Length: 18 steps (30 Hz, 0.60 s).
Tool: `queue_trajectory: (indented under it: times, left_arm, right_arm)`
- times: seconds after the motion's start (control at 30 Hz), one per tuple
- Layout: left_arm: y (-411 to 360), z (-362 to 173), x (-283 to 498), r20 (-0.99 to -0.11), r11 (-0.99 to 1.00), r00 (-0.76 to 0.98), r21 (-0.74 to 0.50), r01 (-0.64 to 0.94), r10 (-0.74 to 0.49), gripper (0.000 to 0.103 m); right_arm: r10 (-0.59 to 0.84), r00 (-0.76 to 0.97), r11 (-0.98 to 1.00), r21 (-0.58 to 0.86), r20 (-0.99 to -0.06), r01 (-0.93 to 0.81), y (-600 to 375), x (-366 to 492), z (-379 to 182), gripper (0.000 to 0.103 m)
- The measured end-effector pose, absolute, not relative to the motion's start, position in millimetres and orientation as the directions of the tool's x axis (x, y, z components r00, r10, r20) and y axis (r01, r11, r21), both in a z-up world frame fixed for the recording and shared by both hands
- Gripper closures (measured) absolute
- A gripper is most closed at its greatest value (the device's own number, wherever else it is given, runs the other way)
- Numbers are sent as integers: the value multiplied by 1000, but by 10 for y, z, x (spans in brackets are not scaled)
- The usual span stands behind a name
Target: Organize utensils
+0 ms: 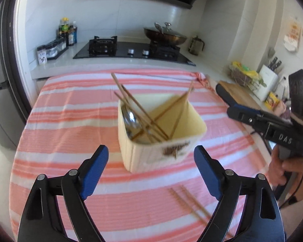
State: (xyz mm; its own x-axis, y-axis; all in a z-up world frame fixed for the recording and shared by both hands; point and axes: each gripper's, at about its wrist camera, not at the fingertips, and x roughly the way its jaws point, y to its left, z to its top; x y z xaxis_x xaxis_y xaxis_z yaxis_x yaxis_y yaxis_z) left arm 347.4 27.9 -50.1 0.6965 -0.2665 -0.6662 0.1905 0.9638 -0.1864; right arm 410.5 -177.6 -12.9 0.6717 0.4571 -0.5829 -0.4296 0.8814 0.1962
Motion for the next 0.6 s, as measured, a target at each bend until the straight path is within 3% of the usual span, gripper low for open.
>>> queue_trajectory:
  times: [0.13,0.33,0.6]
  left_arm:
    - [135,-1047,2971,-712,972,663,-153,178,-233,11]
    - [-8,-1653,2649,-770,982,611,-177,69,-181,11]
    - [-202,-1914,2624,-774,990,618,-131,51,-135,11]
  right_arm:
    - [372,684,908,92,-628,-409,-2056,3518,-583,49]
    - [187,606,950,-15,-773,-312,-2484,2940,-1483,49]
    - [129,610,972,-22,-782,-234,-2778,2633,-1776,49]
